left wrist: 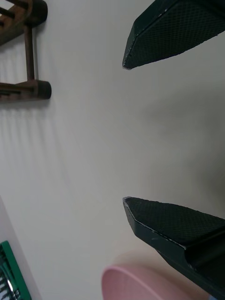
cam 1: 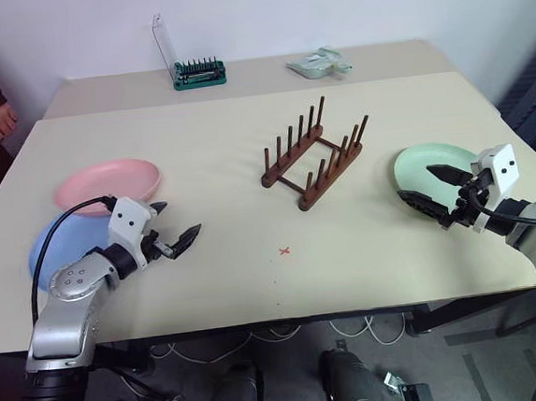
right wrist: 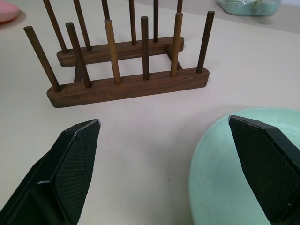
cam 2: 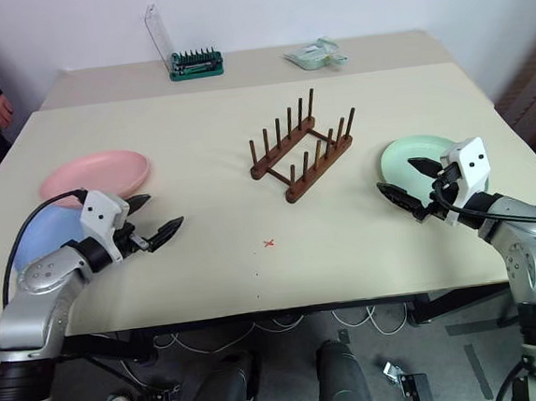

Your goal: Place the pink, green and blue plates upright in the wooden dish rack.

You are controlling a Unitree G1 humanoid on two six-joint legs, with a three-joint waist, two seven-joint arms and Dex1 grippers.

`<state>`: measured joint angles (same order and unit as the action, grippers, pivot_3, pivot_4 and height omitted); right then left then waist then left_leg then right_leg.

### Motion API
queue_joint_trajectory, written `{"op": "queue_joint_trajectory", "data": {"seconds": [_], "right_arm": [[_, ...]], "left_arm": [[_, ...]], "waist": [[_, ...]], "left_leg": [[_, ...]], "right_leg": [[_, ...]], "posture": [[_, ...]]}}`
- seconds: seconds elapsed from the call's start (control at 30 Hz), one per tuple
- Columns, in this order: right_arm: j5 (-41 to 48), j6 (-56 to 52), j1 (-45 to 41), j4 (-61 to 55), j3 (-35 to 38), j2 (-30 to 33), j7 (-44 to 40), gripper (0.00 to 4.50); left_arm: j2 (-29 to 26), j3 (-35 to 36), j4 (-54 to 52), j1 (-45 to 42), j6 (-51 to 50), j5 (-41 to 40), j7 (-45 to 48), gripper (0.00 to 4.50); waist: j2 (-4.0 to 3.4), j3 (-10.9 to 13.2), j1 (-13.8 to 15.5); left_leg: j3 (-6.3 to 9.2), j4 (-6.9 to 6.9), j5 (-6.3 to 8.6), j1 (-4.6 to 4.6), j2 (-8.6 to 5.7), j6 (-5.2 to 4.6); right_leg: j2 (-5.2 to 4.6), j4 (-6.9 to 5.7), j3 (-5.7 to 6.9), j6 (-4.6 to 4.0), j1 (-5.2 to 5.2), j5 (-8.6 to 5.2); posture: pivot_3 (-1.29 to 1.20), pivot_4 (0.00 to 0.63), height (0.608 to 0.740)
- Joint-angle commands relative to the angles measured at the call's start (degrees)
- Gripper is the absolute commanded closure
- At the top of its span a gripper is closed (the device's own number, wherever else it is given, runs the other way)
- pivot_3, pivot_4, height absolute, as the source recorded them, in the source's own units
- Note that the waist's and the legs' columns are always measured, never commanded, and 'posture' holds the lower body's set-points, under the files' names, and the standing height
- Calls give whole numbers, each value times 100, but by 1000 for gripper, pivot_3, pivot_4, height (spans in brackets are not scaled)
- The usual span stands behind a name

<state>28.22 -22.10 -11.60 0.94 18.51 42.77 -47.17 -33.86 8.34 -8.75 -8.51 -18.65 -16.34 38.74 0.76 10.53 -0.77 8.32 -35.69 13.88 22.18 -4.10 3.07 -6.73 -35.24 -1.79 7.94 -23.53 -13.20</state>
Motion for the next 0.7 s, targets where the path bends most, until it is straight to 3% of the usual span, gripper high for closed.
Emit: {"op": "queue_joint_trajectory", "data": {"seconds": [0.03, 0.37, 0.57, 0.7], "right_arm": [[-64, 78, -133, -142, 86, 137, 7, 37], [-155, -52, -303, -345, -88, -12, 68, 37], [-112, -179, 57, -1077, -203, -256, 305, 37], [-24, -378, 295, -1708, -235, -441, 570, 37]], "left_arm": [[34, 6, -63, 22, 173, 55, -65, 0], [197, -211, -441, 180, -48, 51, -143, 0], [446, -1168, -546, -308, -410, 74, 190, 0], [933, -2139, 102, -1016, -380, 509, 314, 0]], "waist": [[0, 0, 0], [0, 0, 5], [0, 0, 28], [0, 0, 20]], "left_leg": [[0, 0, 0, 0, 0, 0], [0, -1, 0, 0, -1, 0], [0, -5, 1, 3, -4, -1], [0, -12, 1, 4, -4, -2]], "right_leg": [[0, 0, 0, 0, 0, 0], [-1, 1, 0, 0, 1, 0], [-3, 1, 0, 1, 3, 0], [-3, 0, 0, 1, 3, 0]], "posture": [[0, 150, 740], [0, 150, 740], [0, 150, 740], [0, 150, 740]]}}
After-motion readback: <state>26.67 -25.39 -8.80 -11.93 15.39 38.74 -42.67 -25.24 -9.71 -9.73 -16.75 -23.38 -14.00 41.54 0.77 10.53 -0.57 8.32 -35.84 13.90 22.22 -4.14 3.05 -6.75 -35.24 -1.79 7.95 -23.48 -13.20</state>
